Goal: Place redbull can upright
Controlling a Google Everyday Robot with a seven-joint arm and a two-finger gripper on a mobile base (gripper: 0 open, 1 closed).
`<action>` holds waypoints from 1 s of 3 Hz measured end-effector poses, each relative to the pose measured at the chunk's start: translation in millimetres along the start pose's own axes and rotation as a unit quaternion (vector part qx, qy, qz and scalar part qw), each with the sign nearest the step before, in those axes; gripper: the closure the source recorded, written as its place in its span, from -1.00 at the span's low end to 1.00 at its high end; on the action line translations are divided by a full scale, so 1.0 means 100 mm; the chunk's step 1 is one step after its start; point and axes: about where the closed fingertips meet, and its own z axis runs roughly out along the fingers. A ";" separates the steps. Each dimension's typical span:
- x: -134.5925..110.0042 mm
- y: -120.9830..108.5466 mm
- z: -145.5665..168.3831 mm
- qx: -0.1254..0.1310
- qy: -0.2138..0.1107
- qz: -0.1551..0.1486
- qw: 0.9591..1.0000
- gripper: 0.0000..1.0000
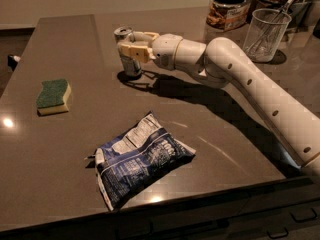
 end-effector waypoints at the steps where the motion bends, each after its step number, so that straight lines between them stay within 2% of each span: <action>1: 0.00 0.02 0.02 -0.002 0.000 0.000 1.000 -0.66; 2: -0.01 0.04 0.05 -0.004 0.000 0.000 1.000 -1.00; 3: -0.01 0.04 0.05 -0.005 0.000 0.000 1.000 -1.00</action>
Offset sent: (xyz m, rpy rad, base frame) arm -0.0007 0.0027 0.0004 0.0004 -0.0002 0.0042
